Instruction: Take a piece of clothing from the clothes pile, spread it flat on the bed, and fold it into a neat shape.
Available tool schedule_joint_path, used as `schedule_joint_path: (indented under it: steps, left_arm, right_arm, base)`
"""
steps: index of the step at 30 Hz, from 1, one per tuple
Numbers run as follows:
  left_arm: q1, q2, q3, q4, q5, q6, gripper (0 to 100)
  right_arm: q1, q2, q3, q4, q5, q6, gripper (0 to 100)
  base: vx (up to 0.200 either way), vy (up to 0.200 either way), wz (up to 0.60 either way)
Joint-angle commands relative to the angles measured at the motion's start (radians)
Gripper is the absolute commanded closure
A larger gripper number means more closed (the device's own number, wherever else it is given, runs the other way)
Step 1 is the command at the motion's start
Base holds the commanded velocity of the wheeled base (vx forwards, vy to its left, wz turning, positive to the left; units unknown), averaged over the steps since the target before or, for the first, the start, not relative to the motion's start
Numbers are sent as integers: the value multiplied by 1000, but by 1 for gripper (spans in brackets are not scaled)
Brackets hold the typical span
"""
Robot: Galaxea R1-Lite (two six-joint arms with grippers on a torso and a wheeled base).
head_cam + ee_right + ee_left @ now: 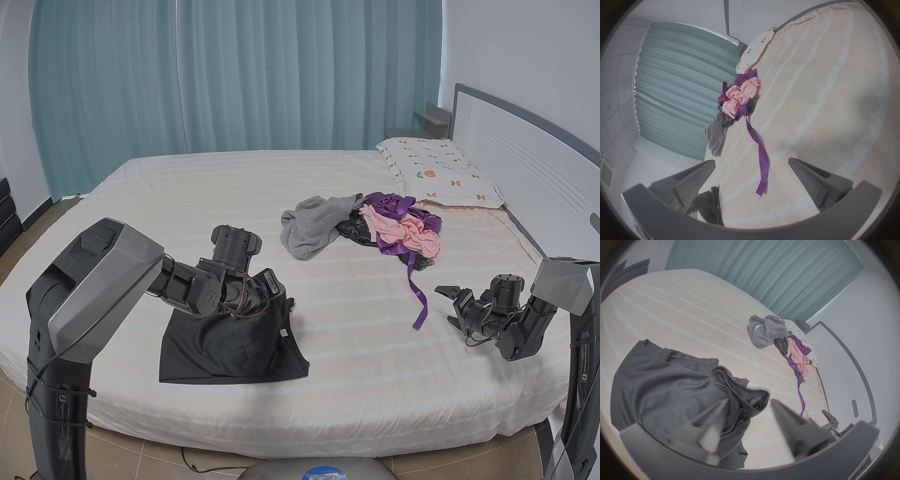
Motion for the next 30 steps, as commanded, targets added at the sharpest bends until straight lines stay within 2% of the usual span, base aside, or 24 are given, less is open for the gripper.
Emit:
schedule_joint_path:
  steps: [1,7,15,20,21,24,26,30]
  left_arm:
    - [0,13,-3,-1,1,-2,0]
    - [4,-20,11,-1,5,-20,0]
    - [34,-98,124,-9,1,-41,0]
    - [70,-152,206,-12,-9,-64,0]
    - [84,-168,232,-22,-15,-98,0]
    - [116,-191,289,-72,-44,-146,0]
    - [139,-213,347,-127,-84,-160,0]
    - [173,-238,448,-203,-107,-184,0]
  right_arm:
    - [0,1,0,-1,0,0,0]
    - [0,1,0,-1,0,0,0]
    - [1,1,8,3,-4,-13,0]
    - [51,-29,38,10,-38,-23,0]
    - [81,-63,61,11,-76,-36,0]
    - [129,-104,94,17,-101,-49,0]
    - [159,-124,112,19,-107,-59,0]
    - [201,-135,123,49,-138,-112,0]
  base:
    - [0,0,0]
    - [0,0,0]
    - [0,0,0]
    - [0,0,0]
    - [0,0,0]
    - [0,0,0]
    - [0,200,0]
    - [0,200,0]
